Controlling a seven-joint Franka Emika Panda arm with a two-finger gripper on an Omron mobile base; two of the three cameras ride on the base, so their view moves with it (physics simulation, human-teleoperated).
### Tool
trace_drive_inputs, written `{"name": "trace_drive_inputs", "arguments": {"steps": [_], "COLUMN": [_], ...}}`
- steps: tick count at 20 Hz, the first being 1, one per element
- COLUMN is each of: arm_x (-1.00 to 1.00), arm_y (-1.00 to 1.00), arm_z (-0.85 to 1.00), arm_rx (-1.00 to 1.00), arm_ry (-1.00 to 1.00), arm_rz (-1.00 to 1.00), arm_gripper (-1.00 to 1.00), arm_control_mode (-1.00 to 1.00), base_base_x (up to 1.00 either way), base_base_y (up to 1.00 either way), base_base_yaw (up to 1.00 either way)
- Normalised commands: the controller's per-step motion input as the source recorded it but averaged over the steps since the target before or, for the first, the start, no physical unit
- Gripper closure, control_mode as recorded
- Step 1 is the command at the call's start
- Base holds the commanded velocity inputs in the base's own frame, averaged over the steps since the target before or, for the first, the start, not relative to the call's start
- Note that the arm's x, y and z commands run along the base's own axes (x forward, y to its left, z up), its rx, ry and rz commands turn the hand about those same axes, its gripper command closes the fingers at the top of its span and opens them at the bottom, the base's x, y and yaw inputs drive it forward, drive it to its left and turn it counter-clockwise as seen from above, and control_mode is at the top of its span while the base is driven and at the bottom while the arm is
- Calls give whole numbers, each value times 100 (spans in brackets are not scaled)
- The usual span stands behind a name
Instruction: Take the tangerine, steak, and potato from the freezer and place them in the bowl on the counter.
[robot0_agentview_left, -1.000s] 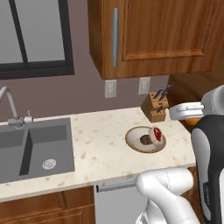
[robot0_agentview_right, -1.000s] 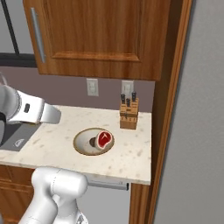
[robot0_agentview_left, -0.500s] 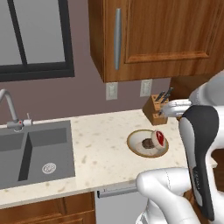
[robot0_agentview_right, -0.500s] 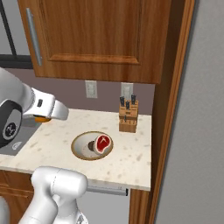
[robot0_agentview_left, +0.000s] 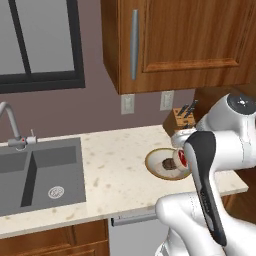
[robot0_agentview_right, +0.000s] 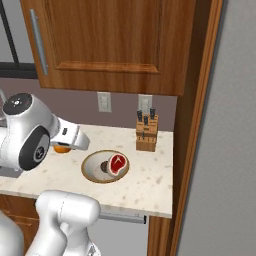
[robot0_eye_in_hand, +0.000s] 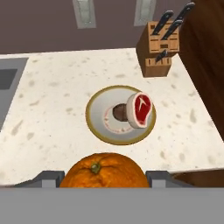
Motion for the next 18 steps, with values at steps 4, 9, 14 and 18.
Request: {"name": "trace_drive_inputs", "arguments": {"steps": [4, 9, 14, 18], "arm_x": [38, 55, 53, 47], "arm_y": [1, 0, 0, 0], "arm_z": [-64, -57, -63, -68], "arm_rx": [0, 0, 0, 0], "arm_ry": [4, 0, 1, 2], "arm_rz": [0, 0, 0, 0], "arm_gripper": [100, 100, 100, 100], "arm_control_mode": [-100, -100, -100, -100], "base_base_x": [0, 0, 0, 0], "base_base_y": [0, 0, 0, 0], "base_base_yaw": [0, 0, 0, 0]}}
